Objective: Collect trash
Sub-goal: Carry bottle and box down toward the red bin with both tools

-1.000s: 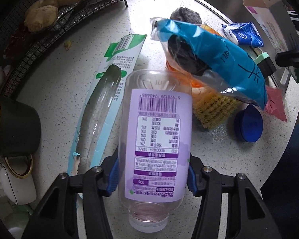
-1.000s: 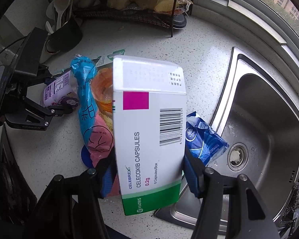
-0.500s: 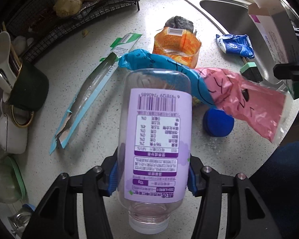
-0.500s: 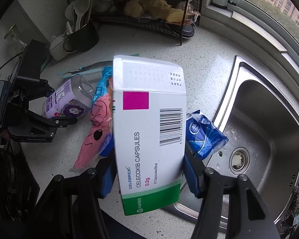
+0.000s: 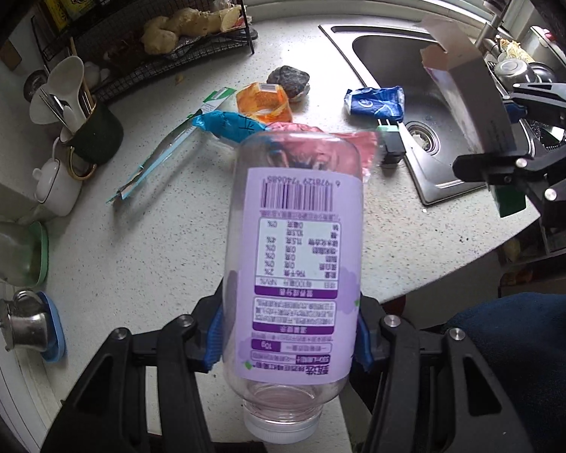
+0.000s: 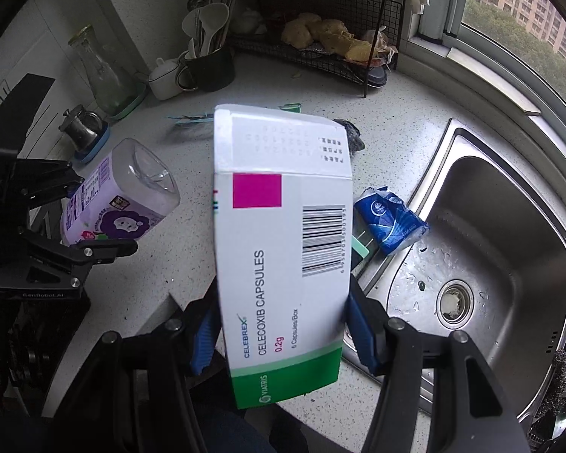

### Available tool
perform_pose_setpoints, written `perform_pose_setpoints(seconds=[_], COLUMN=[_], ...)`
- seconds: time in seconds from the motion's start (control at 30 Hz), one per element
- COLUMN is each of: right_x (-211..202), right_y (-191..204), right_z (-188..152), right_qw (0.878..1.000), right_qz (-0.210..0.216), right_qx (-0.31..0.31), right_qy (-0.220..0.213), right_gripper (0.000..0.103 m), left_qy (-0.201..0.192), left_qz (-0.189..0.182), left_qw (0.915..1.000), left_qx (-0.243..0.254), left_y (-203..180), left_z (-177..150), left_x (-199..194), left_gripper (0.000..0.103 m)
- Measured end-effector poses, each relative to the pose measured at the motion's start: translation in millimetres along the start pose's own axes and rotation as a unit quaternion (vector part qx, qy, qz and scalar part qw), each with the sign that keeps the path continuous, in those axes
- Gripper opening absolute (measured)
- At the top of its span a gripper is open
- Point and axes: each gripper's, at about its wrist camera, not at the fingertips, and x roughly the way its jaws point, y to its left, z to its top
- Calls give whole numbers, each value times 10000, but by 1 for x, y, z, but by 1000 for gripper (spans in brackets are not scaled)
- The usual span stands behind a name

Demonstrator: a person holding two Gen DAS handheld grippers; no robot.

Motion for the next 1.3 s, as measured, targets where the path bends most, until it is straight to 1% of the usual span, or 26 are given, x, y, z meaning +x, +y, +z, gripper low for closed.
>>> perform_pose_setpoints(seconds=[0.13,0.3,0.5,0.57,0.63,0.7,0.83,1.0,1.1,1.2,1.3], right_x=[-15,-33,-47,-49,-50,-49,-40,-21,-7,11,37], right_y=[2,-1,-6,-7,-7,-5,-4,-9,-14,-17,-19], right_z=[-27,-68,-126,-145,-161,-177,-202,-223,-235,-245,-253], right_qw=[9998,9994,9989,9984,9972,9972,9968,9962,9956,9962,9961], right_qz=[91,178,290,410,623,598,583,569,704,641,581], right_qx=[-120,-258,-351,-384,-405,-445,-493,-468,-422,-376,-334], right_qy=[-94,-141,-80,-59,-58,13,243,458,446,450,580], right_gripper=[57,57,57,57,57,57,57,57,57,57,57], left_qy=[-92,-92,-28,10,69,116,234,371,323,356,447], left_qz=[96,143,162,105,112,115,15,-133,-142,-218,-274], left_qw=[9999,9995,9987,9983,9977,9972,9961,9946,9950,9939,9925], left_qx=[-9,-282,-473,-575,-658,-729,-845,-960,-931,-1019,-1105], left_y=[-35,-81,-139,-156,-172,-185,-209,-229,-233,-233,-232], left_z=[-12,-37,-71,-83,-94,-102,-115,-127,-129,-133,-139], left_x=[-12,-16,-10,-6,-1,4,15,37,54,76,107], left_gripper=[51,51,51,51,51,51,51,51,51,51,51])
